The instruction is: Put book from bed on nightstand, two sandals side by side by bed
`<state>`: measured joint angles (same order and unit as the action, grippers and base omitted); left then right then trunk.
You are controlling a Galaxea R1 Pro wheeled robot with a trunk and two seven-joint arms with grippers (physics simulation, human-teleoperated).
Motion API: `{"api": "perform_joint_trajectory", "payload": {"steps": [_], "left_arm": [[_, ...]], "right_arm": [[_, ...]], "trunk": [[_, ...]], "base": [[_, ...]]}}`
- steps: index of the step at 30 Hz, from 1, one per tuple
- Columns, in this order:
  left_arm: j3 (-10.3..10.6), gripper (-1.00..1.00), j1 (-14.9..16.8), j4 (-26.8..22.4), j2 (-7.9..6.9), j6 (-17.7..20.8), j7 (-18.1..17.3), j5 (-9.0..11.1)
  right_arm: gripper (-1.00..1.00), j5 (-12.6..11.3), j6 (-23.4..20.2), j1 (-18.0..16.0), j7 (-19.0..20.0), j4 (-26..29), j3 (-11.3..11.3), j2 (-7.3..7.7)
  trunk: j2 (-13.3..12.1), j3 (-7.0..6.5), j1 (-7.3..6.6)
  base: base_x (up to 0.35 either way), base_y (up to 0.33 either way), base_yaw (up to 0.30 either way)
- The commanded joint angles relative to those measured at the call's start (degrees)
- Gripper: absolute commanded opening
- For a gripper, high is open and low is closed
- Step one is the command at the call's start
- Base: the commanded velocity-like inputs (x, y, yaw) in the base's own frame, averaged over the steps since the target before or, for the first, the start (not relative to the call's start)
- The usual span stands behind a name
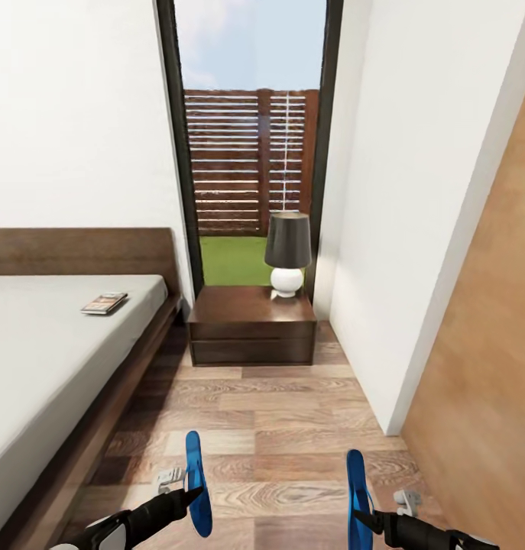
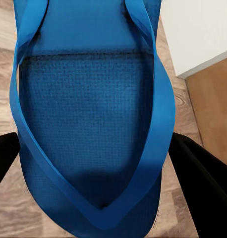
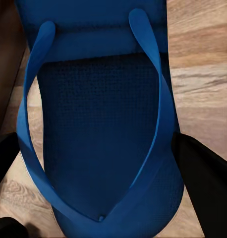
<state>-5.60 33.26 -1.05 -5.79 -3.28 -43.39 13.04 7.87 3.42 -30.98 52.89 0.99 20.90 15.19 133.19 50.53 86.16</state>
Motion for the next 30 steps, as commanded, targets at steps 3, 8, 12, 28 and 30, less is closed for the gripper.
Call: {"api": "perform_joint_trajectory", "payload": {"steps": [3,8,12,28,30], "left_arm": [[-0.55,-1.0,0.05,0.08,-0.01,-0.24,-0.2,-0.3],[-0.55,-1.0,0.05,0.08,-0.01,-0.24,-0.2,-0.3],[-0.55,-1.0,0.05,0.08,-0.01,-0.24,-0.2,-0.3],[-0.55,-1.0,0.05,0.08,0.4,-0.28,-0.12,-0.3],[-0.55,-1.0,0.05,0.08,0.42,-0.26,-0.14,-0.3]], "right_arm": [[-1.0,0.57,0.36,-0.04,0.11,-0.02,0.54,0.01],[-1.0,0.57,0.36,-0.04,0.11,-0.02,0.54,0.01],[-1.0,0.57,0.36,-0.04,0.11,-0.02,0.54,0.01],[-1.0,0.57,0.36,-0.05,0.11,-0.04,0.54,0.01],[-1.0,0.58,0.36,-0.05,0.11,-0.05,0.54,0.01]], "trunk": [[0.02,0.06,0.02],[0.02,0.06,0.02],[0.02,0.06,0.02],[0.02,0.06,0.02],[0.02,0.06,0.02]], "base": [[0.314,0.0,0.0],[0.314,0.0,0.0],[0.314,0.0,0.0],[0.314,0.0,0.0],[0.314,0.0,0.0]]}}
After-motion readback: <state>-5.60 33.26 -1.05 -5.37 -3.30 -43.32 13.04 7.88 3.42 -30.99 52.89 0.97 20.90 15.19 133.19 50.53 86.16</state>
